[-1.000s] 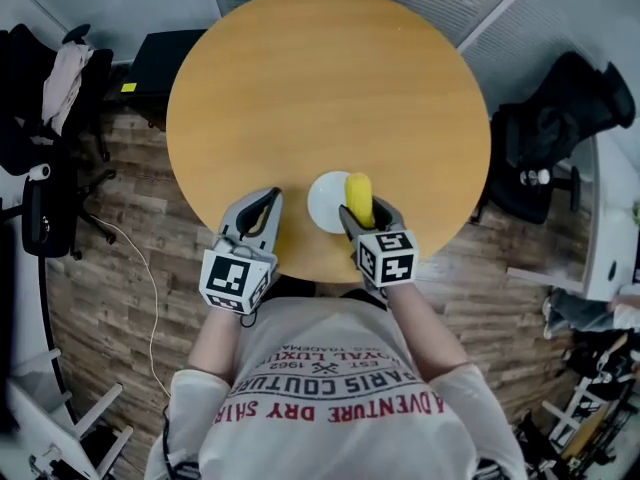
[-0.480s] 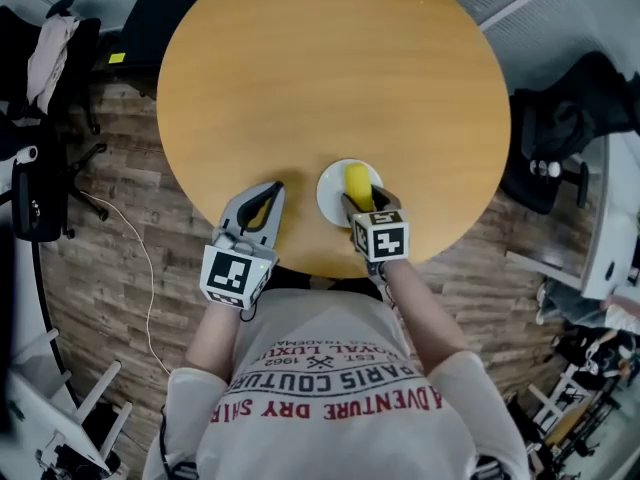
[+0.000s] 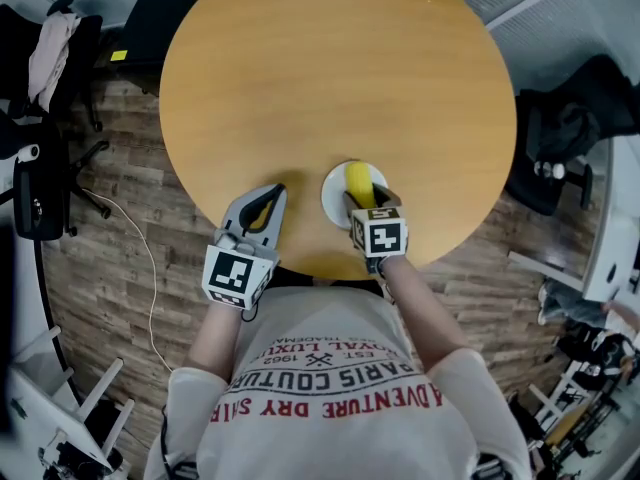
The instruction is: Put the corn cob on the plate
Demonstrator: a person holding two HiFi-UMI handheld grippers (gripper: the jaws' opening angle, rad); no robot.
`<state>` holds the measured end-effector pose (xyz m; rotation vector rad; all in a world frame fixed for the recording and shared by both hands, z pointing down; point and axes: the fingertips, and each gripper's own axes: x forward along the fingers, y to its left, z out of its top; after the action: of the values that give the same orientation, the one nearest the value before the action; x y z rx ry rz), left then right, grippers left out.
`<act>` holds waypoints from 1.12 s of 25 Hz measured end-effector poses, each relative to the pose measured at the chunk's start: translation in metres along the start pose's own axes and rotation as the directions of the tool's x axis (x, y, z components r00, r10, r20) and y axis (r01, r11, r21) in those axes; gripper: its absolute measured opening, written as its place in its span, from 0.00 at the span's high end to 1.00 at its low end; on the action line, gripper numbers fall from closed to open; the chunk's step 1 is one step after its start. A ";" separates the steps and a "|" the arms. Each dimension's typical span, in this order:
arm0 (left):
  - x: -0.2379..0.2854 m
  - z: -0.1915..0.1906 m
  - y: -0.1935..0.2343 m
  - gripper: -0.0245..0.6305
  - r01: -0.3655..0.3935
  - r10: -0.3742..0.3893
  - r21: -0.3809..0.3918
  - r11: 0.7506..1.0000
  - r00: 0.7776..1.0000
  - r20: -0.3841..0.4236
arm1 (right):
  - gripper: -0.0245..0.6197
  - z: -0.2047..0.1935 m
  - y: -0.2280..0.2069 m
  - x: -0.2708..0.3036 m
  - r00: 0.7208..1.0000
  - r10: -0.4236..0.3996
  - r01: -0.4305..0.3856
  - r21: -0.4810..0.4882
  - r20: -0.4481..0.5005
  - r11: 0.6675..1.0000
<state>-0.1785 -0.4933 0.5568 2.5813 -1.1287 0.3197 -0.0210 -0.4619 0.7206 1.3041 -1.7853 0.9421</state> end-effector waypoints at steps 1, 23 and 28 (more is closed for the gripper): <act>0.000 -0.001 -0.001 0.91 0.001 -0.001 -0.004 1.000 1.000 -0.001 | 0.55 -0.001 0.001 -0.001 1.000 0.000 0.000 0.001 0.003 1.000; 0.008 0.057 -0.043 0.91 0.066 -0.072 0.085 0.994 0.995 0.066 | 0.92 0.096 -0.021 -0.162 0.818 -0.115 0.112 0.039 0.564 0.993; 0.008 0.091 -0.050 0.91 0.057 -0.073 0.135 0.989 0.991 0.114 | 0.92 0.120 -0.010 -0.213 0.712 -0.048 0.125 -0.059 0.701 0.990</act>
<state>-0.1288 -0.4997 0.4659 2.7786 -1.0937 0.2357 0.0217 -0.4758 0.4801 1.8145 -2.2587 0.2787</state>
